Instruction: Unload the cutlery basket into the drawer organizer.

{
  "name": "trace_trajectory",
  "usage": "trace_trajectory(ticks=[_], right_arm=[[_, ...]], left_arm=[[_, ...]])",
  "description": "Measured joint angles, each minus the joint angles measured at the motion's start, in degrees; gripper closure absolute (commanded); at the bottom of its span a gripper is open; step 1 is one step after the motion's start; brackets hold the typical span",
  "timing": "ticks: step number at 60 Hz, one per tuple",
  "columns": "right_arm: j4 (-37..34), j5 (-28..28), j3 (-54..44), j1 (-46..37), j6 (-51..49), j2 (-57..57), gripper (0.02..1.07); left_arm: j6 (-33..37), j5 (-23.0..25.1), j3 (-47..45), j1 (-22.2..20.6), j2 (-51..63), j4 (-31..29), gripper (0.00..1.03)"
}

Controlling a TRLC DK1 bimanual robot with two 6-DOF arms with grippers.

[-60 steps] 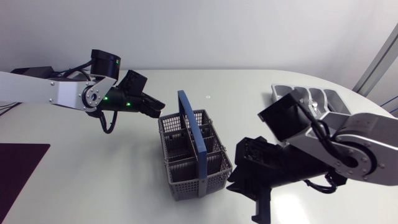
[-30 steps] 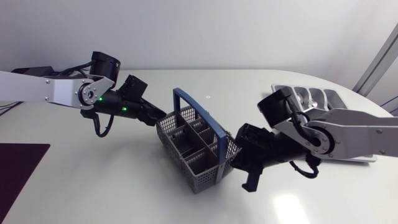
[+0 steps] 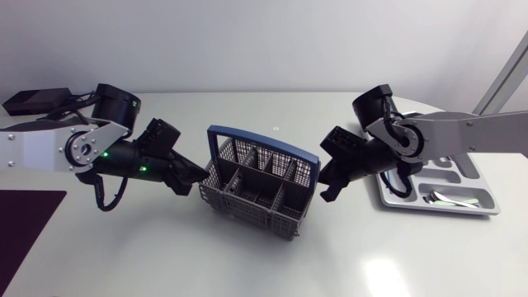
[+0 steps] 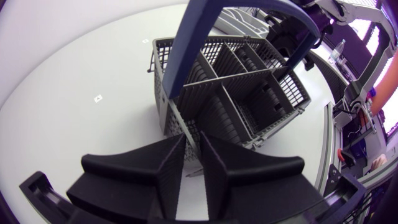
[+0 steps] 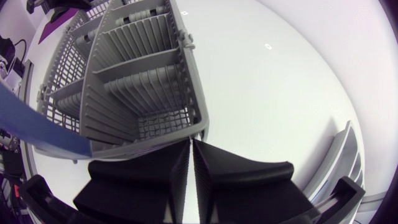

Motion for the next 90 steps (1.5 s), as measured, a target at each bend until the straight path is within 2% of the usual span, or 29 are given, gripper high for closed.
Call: trace_trajectory(ticks=[15,38,52,57,69,90], right_arm=[[2.08,-0.22,-2.49,-1.55,-0.02,-6.43,0.96],[1.77,-0.2,-8.2,0.35,-0.02,-10.62,0.96],[1.57,0.57,-11.26,6.47,1.29,-12.87,0.96],[1.6,0.7,-11.67,8.15,2.1,-12.87,0.96],[1.99,0.72,-11.69,10.32,3.89,-11.37,0.96],[1.2,2.62,-6.01,6.95,4.35,-6.27,0.96]], left_arm=[[0.5,1.9,-1.11,3.72,-5.84,-0.17,0.84],[0.68,2.32,-2.08,3.65,-5.84,0.15,0.84],[1.66,2.95,-2.08,9.94,-6.32,0.15,0.85],[2.99,3.23,-2.12,10.78,-4.98,0.31,0.89],[4.63,3.37,-2.12,9.7,2.91,0.22,0.89],[4.79,0.74,-2.1,1.97,4.61,0.09,0.89]])
